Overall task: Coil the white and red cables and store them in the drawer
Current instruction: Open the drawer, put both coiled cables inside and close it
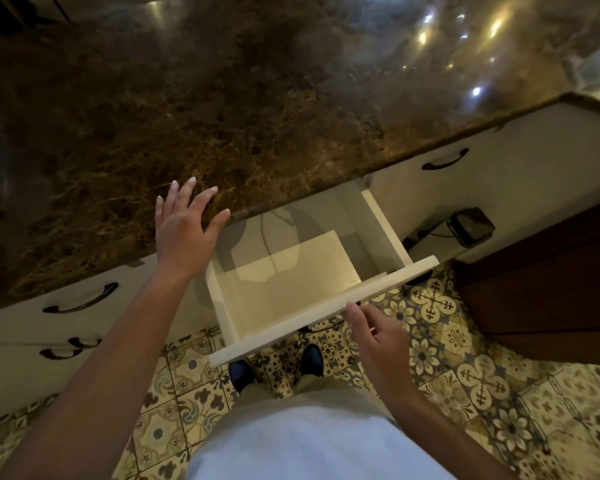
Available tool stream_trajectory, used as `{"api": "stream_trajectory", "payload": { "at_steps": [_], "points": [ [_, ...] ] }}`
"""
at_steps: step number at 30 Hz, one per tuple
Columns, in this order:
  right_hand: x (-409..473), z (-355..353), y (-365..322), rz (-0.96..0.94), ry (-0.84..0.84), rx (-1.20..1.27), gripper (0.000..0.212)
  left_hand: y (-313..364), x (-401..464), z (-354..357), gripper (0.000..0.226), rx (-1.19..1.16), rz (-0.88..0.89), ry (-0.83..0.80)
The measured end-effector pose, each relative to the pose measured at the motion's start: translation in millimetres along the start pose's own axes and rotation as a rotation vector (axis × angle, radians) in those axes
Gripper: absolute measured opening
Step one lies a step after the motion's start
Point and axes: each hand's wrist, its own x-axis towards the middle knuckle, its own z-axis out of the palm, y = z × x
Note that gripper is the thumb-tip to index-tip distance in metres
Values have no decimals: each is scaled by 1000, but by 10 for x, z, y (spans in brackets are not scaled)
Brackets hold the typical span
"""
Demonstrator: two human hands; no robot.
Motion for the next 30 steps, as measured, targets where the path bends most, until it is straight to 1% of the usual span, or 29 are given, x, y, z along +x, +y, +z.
{"api": "stream_trajectory", "payload": {
  "at_steps": [3,5,7,9,12,14,15,20,23,26,30],
  "points": [
    [39,-81,-176,-119,19,46,34,109,-91,-147,39,-217,-50,45],
    [141,-82,-351,-212,5,29,33,158,-203,-245,34,-259,-31,104],
    [262,-3,-524,-270,-58,13,33,151,-326,-354,29,-289,-30,122],
    [386,136,-680,-317,-122,12,29,91,-466,-500,25,-360,-72,136],
    [567,439,-935,-430,-175,-35,15,-85,-675,-801,22,-421,-154,221],
    [656,692,-1145,-499,-232,-60,6,-301,-785,-983,22,-417,-211,260],
    [689,828,-1250,-517,-269,-70,4,-435,-835,-1063,22,-409,-245,279],
    [725,1570,-1726,-566,-396,-116,11,-1194,-1091,-1460,22,-452,-407,382],
    [646,2024,-1960,-592,-420,-146,18,-1651,-1218,-1662,21,-453,-465,407],
    [525,2484,-2176,-574,-443,-169,24,-2098,-1281,-1852,21,-466,-485,433],
    [376,3152,-2490,-604,-447,-197,21,-2693,-1266,-2130,24,-470,-426,507]
  ]
}}
